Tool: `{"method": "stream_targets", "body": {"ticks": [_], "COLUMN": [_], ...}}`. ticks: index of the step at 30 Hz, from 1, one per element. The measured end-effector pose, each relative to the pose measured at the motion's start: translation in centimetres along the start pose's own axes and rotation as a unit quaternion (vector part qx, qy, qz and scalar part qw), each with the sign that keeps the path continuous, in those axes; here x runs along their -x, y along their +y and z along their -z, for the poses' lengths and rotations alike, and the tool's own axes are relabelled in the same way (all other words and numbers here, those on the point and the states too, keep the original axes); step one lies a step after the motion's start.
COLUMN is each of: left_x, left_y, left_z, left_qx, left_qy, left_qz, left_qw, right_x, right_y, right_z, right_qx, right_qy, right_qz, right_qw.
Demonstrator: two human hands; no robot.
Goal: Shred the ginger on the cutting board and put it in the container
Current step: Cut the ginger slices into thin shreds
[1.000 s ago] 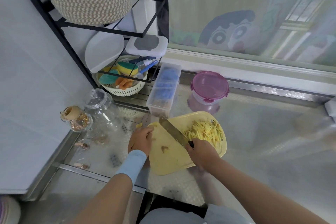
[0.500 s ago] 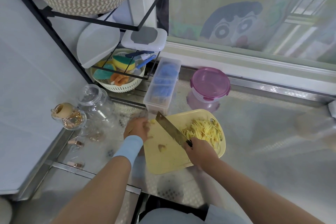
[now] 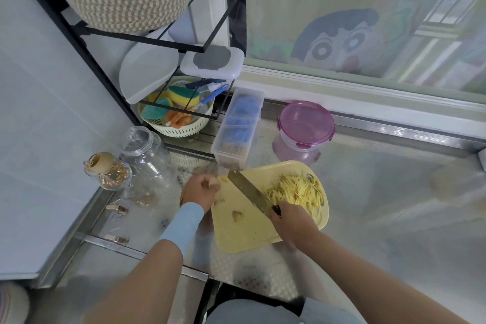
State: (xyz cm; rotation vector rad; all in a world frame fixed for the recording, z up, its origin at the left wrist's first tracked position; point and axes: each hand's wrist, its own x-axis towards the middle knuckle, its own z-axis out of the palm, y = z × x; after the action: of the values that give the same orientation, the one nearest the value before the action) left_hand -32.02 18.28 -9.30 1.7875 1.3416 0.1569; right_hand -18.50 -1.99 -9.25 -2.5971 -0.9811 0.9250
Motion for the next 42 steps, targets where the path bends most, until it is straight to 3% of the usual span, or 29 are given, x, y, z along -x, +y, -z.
{"method": "stream_targets", "body": {"ticks": [3, 10, 17, 20, 24, 32, 37, 42], "left_x": [2.5, 6.1, 6.2, 6.0, 5.0, 2.8, 4.6, 4.9], "left_y": [-1.8, -3.6, -3.9, -3.2, -2.4, -1.1, -2.9, -3.5], "left_z": [-0.7, -1.7, -3.2, -4.1, -4.9, -5.2, -5.9, -6.9], "left_qx": [0.074, -0.162, -0.303, -0.275, -0.286, -0.239, -0.223, -0.177], "left_qy": [-0.082, -0.060, -0.059, -0.018, -0.039, 0.003, -0.038, 0.028], "left_qz": [0.041, 0.043, -0.083, -0.129, -0.164, -0.068, -0.159, -0.257], "left_qw": [0.993, 0.984, 0.948, 0.953, 0.943, 0.969, 0.961, 0.950], "right_x": [0.6, 2.0, 2.0, 1.8, 1.7, 1.3, 1.8, 1.9], "right_y": [-0.3, 0.0, 0.0, 0.2, 0.4, 0.7, 0.8, 1.1], "right_z": [0.2, -0.4, -0.1, 0.3, 0.6, 0.5, 0.2, -0.3], "right_qx": [0.005, 0.003, 0.014, 0.022, 0.008, 0.000, 0.020, 0.034], "right_qy": [-0.008, -0.027, -0.029, -0.028, -0.026, -0.024, -0.016, 0.012], "right_qz": [0.001, -0.002, -0.003, -0.002, -0.010, -0.012, -0.011, -0.007], "right_qw": [1.000, 1.000, 0.999, 0.999, 1.000, 1.000, 1.000, 0.999]}}
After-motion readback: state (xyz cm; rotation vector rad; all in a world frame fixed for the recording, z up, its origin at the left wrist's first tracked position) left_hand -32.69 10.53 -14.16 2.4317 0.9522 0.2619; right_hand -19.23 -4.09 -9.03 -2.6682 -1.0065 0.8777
